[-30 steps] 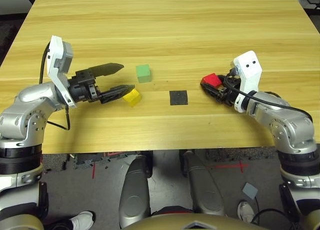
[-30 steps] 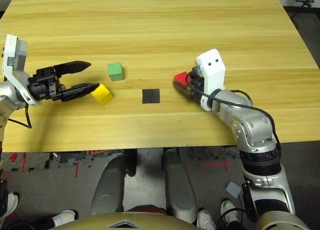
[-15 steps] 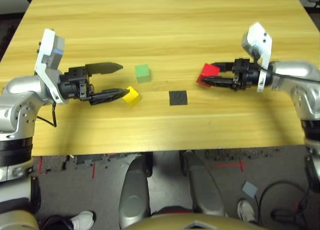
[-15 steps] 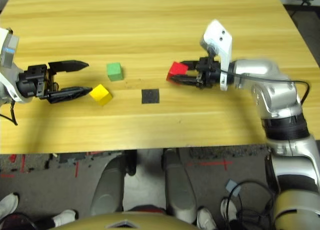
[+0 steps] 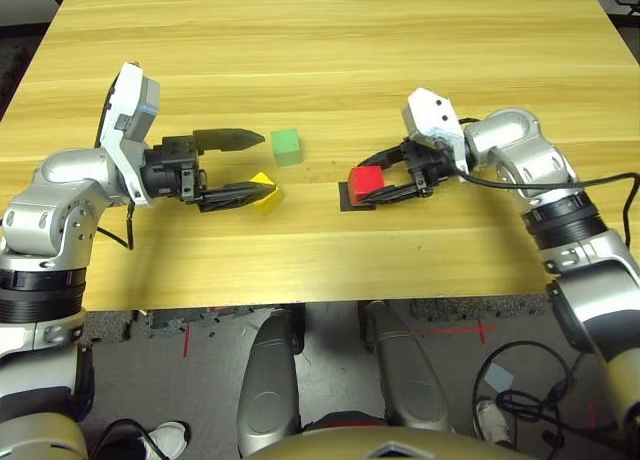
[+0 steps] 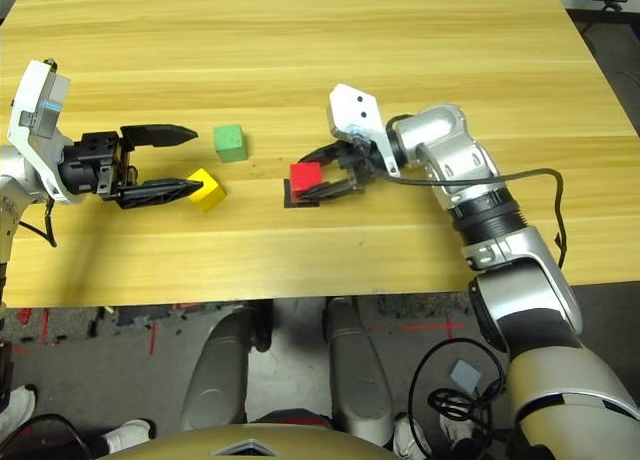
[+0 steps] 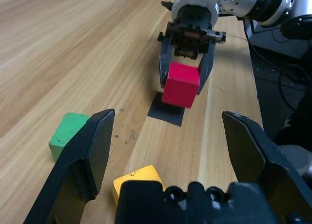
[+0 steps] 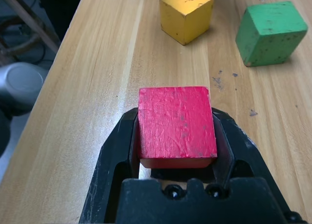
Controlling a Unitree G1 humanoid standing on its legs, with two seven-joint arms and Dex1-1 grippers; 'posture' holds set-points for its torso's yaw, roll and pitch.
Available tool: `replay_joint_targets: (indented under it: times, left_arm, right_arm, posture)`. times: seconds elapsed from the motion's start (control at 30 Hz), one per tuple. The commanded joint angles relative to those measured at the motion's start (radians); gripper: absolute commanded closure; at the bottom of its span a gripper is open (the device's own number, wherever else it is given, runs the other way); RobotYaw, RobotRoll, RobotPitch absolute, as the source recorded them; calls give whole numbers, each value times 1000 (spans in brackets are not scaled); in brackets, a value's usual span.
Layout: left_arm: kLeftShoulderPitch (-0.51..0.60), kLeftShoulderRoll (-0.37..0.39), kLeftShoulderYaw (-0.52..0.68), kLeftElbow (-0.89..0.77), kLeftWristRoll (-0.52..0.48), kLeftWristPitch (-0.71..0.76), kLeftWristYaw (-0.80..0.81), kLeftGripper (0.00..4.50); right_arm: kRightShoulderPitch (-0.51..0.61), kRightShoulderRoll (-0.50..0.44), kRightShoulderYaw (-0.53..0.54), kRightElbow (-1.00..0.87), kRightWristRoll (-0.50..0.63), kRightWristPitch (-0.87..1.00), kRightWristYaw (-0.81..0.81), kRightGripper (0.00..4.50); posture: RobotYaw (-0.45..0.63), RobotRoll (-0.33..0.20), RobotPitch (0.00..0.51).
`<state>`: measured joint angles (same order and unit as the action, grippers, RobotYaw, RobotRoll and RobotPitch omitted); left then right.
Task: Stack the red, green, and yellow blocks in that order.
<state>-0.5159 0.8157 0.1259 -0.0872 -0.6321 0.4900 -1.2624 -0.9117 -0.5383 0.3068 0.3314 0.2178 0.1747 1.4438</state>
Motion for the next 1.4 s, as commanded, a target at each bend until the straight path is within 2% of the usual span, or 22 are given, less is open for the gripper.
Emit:
replay_joint_targets:
  times: [0.03,1.0,1.13,1.23,1.4]
  left_arm:
    - [31,20,21,-43,-8,15,16,0]
    - [43,32,29,-61,-15,30,34,0]
    - [36,36,31,-45,-2,17,35,0]
    - [-19,32,21,-4,26,-20,29,0]
    - [-146,21,-32,78,72,-64,-10,0]
  right_arm:
    - [16,20,8,30,-29,-37,-9,2412]
    - [10,51,-18,130,-54,-101,-13,2412]
    - [7,56,-21,138,-47,-99,1,1137]
    - [-20,42,-40,159,-20,-83,51,77]
    - [-104,-29,-97,143,46,-8,150,32]
  posture:
    - [71,-201,269]
    - [74,-185,293]
    - [72,-181,296]
    - [64,-177,295]
    - [48,-174,291]
